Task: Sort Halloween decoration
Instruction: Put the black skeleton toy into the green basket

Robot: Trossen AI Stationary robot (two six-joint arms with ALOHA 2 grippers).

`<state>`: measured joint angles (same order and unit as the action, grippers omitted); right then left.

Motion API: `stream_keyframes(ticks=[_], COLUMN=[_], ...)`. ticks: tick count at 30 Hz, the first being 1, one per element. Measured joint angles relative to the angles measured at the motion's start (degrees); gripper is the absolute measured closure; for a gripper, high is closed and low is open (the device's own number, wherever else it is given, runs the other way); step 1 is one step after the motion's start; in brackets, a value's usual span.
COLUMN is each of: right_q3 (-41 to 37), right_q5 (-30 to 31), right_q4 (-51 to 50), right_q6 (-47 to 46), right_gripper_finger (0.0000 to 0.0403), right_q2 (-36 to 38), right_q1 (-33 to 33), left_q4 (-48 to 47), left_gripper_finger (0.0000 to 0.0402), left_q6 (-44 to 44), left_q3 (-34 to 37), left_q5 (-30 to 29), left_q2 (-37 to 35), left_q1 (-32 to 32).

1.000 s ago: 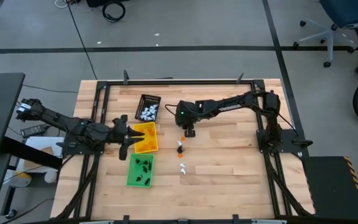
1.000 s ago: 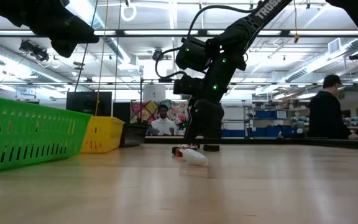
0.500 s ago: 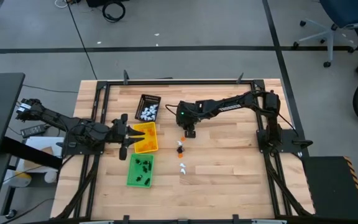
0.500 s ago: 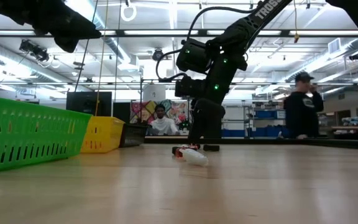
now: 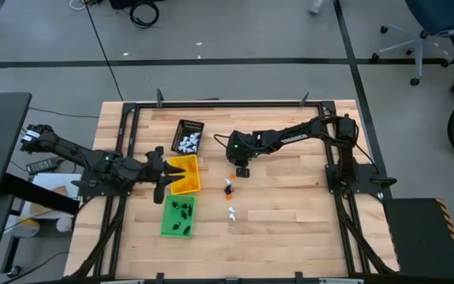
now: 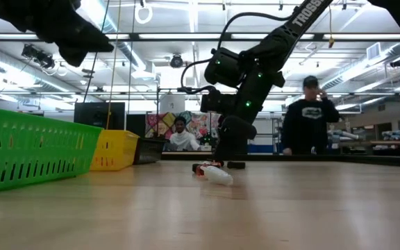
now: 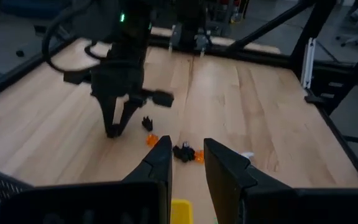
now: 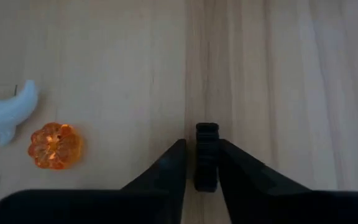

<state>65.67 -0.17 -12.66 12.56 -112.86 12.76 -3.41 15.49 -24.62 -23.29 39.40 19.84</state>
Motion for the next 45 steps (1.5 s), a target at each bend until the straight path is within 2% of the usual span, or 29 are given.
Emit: stream_keyframes(ticks=[6, 10, 14, 17, 19, 22, 25, 29, 34, 38, 41, 45], right_q3=[0.06, 3.07, 8.30, 12.14, 14.16, 16.32, 16.72, 16.77, 16.80, 17.09, 20.45, 26.22], right_q5=[-1.49, -1.03, 4.04, 2.41, -1.09, -6.18, -6.97, -6.63, -3.96, -4.18, -3.70, -3.91], right_q4=[0.25, -3.53, -6.56, -7.27, -6.83, -2.82, 2.90, 10.67, 16.94, 23.99, 24.16, 24.56], right_q6=[1.04, -0.62, -0.79, -1.58, -2.25, -3.06, -4.48, -6.42, -7.48, -10.18, -10.60, -10.18], right_gripper_finger=[0.0379, 0.0379, 0.0376, 0.0369, 0.0368, 0.0367, 0.0366, 0.0365, 0.0365, 0.0364, 0.0364, 0.0362], right_q2=[0.00, -0.42, -0.73, -0.59, -0.59, -0.59, -0.59, -0.59, -0.82, -4.64, -9.00, -14.13], right_q1=[0.89, 0.28, -3.94, -7.33, -9.35, -12.55, -16.14, -19.98, -22.85, -23.79, -24.51, -25.07], left_q4=[-4.55, -16.74, -19.83, -19.63, -19.66, -19.65, -19.63, -18.93, -17.57, -16.51, -15.83, -14.46], left_gripper_finger=[0.0333, 0.0333, 0.0333, 0.0333, 0.0333, 0.0333, 0.0333, 0.0333, 0.0333, 0.0333, 0.0333, 0.0333], left_q6=[2.70, 7.11, 9.43, 10.02, 10.04, 9.93, 9.28, 8.34, 7.10, 4.41, 4.22, 5.38], left_q3=[-0.20, -3.47, -3.85, -3.85, -3.85, -3.85, -3.85, -3.85, -3.85, -3.85, -3.85, -3.85], left_q5=[2.67, 4.99, 4.97, 4.94, 4.50, 1.53, -1.96, -6.04, -7.70, -10.62, -13.12, -13.16], left_q2=[0.81, -1.95, -3.52, -3.37, -3.36, -3.41, -3.41, -3.41, -3.41, -3.41, -3.41, -3.37], left_q1=[0.07, 0.34, 2.09, 3.28, 4.07, 5.05, 5.55, 5.48, 5.46, 5.45, 4.81, 4.35])
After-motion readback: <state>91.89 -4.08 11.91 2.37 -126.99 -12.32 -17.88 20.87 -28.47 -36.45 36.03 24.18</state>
